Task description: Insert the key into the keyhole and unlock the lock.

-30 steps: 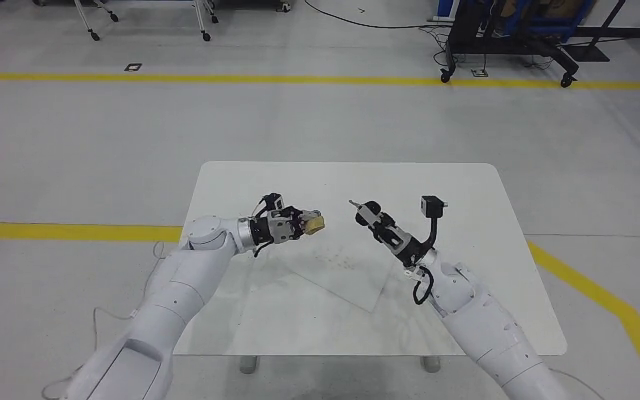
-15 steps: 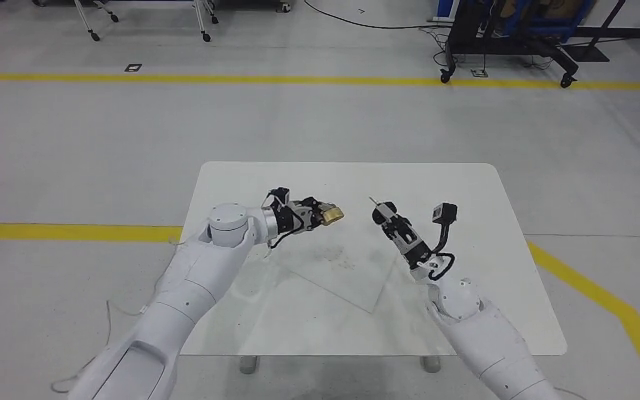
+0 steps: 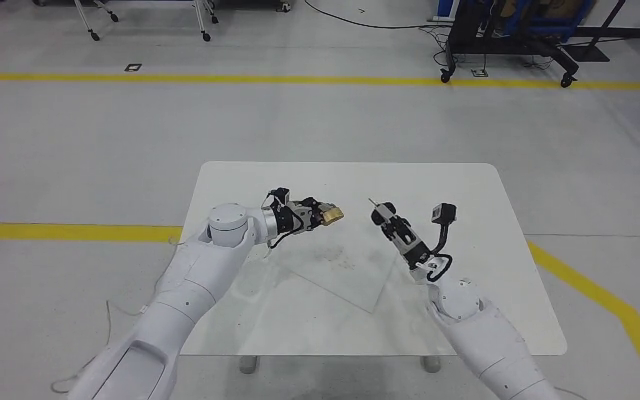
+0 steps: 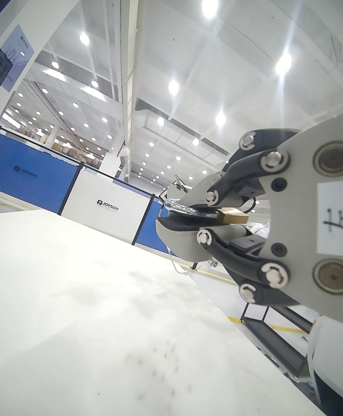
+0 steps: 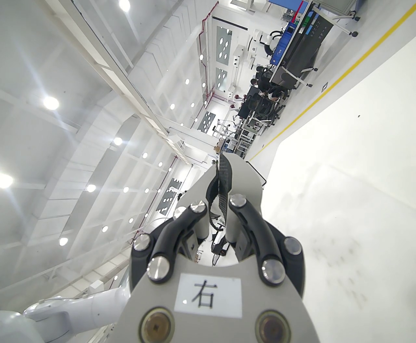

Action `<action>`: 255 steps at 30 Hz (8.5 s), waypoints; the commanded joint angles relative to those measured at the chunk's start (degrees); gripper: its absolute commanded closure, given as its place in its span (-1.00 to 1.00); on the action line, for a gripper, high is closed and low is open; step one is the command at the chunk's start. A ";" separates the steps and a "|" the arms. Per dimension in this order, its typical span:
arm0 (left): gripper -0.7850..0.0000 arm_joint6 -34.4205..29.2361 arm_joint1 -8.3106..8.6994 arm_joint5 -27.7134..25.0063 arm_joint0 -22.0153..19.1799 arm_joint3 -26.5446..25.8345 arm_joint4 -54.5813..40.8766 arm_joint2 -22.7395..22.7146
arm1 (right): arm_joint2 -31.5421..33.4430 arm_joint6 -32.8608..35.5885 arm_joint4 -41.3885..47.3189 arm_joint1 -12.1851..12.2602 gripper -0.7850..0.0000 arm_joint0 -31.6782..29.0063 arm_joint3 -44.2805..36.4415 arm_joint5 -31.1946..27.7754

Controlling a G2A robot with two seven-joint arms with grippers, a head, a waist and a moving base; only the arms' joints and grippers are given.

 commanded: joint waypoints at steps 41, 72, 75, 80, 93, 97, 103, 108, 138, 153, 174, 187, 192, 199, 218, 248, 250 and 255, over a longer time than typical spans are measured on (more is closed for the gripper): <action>1.00 8.91 -0.66 -2.29 3.20 -4.44 7.03 -1.92 | -5.07 -10.98 10.42 -4.11 1.00 -3.44 -13.16 29.96; 1.00 8.52 -1.24 -2.46 3.67 -4.71 10.14 -2.66 | -9.11 -24.27 -7.13 -7.12 1.00 -3.73 -13.63 35.92; 1.00 7.94 -1.26 -3.43 3.88 -4.79 9.95 -2.97 | -9.02 -24.36 -7.39 -7.34 1.00 -3.83 -14.03 37.08; 1.00 7.72 -1.18 -5.23 4.18 -5.29 11.83 -2.98 | -8.77 -24.71 -8.11 -7.67 1.00 -4.25 -14.69 37.88; 1.00 7.57 -1.17 -7.09 4.89 -6.42 16.06 -2.54 | -7.92 -25.20 -10.09 -8.36 1.00 -5.53 -16.69 41.93; 1.00 7.12 -1.17 -7.73 4.98 -6.73 17.67 -2.20 | -7.71 -25.14 -10.49 -8.61 1.00 -5.62 -16.91 42.42; 1.00 6.91 -1.21 -7.80 5.15 -6.85 18.29 -2.35 | -7.39 -24.88 -11.05 -8.96 1.00 -5.65 -16.90 42.90; 1.00 6.55 -1.26 -8.07 5.19 -6.82 18.69 -2.49 | -7.06 -24.82 -11.30 -9.26 1.00 -5.74 -16.93 43.22; 1.00 5.70 -1.92 -6.81 4.95 -5.66 16.56 -3.79 | -1.47 -19.61 -8.56 -9.81 0.38 -9.70 -19.10 38.94; 1.00 3.83 -1.87 -9.56 5.50 -6.13 16.60 -4.65 | -0.33 -16.73 -5.95 -10.42 1.00 -8.05 -16.38 37.52; 1.00 3.62 -1.48 -16.43 7.97 -8.36 16.78 -6.72 | 6.05 -0.78 26.50 -11.08 1.00 -9.74 -15.72 36.95; 1.00 5.20 -1.46 -19.59 9.14 -9.52 16.85 -7.69 | 8.96 6.21 36.17 -10.63 0.83 -9.27 -14.68 45.67; 1.00 5.02 -1.42 -19.90 9.47 -9.81 16.82 -7.97 | 8.88 6.04 33.53 -10.48 0.01 -8.88 -14.51 44.52; 1.00 4.72 -1.42 -19.60 9.53 -9.91 16.85 -8.16 | 8.35 6.49 23.39 -10.23 -0.80 -9.71 -16.00 33.68; 1.00 4.00 -1.54 -21.62 10.07 -10.07 15.13 -9.09 | 8.01 10.27 24.92 -10.28 0.47 -11.56 -16.33 26.63; 1.00 2.60 -1.54 -22.98 10.33 -10.02 15.18 -9.59 | 4.90 10.23 30.41 -11.22 0.37 -8.86 -12.02 28.57; 1.00 2.50 -1.54 -22.92 10.31 -10.00 15.26 -9.57 | 4.86 10.54 30.71 -11.23 0.41 -8.82 -12.06 28.87; 1.00 2.35 -1.56 -23.09 10.35 -10.01 15.22 -9.60 | 4.55 10.93 32.33 -11.36 0.82 -8.37 -11.87 30.16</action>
